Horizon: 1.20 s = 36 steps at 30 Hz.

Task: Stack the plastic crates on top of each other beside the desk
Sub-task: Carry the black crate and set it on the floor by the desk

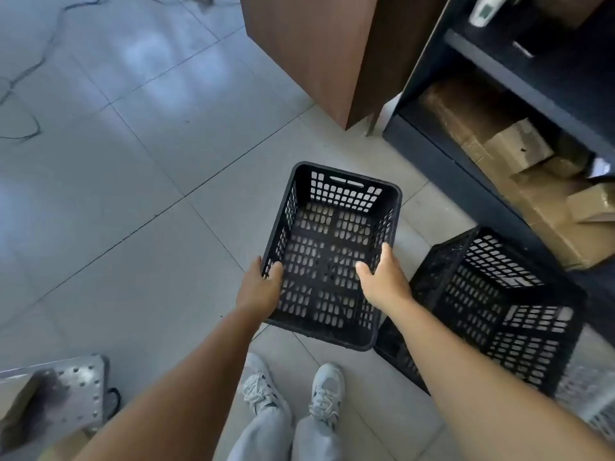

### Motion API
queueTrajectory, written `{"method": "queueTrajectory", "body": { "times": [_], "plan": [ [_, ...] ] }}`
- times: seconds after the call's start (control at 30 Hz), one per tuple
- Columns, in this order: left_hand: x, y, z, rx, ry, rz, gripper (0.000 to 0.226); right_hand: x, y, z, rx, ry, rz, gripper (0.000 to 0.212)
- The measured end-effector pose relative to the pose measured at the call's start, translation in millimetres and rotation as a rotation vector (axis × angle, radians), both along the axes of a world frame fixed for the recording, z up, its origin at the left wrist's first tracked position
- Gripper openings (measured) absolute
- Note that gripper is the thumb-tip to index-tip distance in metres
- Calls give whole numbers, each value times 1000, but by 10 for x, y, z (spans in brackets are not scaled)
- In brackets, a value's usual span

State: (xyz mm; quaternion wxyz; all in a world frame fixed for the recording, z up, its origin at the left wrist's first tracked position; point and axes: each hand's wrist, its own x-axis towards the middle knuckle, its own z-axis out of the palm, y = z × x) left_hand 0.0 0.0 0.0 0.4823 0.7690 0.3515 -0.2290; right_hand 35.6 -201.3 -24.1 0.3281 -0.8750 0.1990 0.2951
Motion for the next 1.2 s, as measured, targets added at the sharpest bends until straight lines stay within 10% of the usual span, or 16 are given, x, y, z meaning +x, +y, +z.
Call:
{"method": "queueTrajectory", "body": {
  "times": [0.4,0.8,1.2],
  "plan": [
    [429,335,-1990,84,86,-159,32,-16,-267,-1872,-78,274,-299,90],
    [643,1131,-3109,21,142,152,54,164,199,-2166,-97,99,-572,75],
    [894,2246,-2193,-47,127,391,41,1159,1468,-1857,170,116,-277,76]
  ]
}}
